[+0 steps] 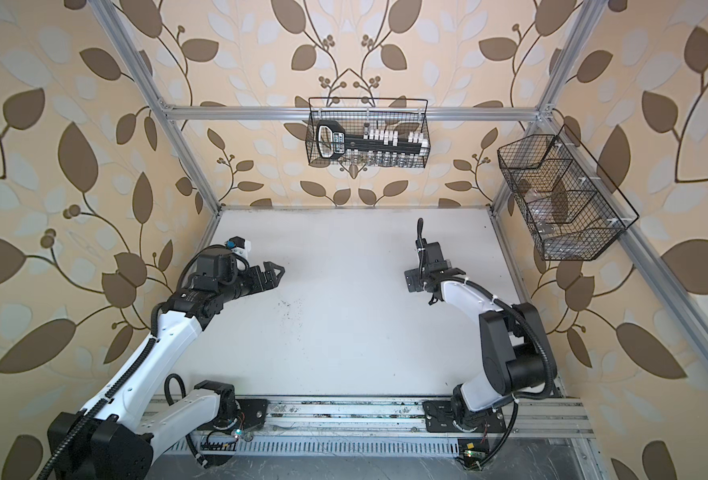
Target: Insert the pens into the pen caps
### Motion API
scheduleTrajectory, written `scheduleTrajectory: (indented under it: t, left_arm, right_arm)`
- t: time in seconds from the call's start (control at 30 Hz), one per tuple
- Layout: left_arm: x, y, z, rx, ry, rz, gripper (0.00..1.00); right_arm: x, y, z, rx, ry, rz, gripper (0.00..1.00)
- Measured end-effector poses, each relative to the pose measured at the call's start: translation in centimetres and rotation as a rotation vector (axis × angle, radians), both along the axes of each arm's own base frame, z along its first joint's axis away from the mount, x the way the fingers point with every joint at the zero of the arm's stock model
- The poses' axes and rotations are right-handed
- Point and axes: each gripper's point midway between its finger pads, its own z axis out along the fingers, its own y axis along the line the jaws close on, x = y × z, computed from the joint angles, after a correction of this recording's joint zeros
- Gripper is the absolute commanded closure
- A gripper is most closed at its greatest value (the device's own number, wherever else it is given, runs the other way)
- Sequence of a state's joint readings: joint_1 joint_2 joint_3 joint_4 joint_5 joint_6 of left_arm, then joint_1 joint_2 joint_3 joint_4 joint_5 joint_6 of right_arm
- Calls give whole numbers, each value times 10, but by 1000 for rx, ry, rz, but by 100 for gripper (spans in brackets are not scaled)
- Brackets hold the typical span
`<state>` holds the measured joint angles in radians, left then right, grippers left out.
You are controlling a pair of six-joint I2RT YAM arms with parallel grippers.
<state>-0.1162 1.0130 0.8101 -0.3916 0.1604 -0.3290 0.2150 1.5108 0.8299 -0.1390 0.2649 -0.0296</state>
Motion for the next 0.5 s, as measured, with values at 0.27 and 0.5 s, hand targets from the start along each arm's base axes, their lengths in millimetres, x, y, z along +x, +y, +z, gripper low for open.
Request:
scheduleTrajectory:
  t: [0.27,0.5]
  left_arm:
    - [1,72,-45,343,-65,257,1]
    - [14,113,-86,526,-22,441,1]
  right_arm:
    - [-17,-9,-1,6,-232,23,0]
    - [-2,-27,24,55,-393,-21,0]
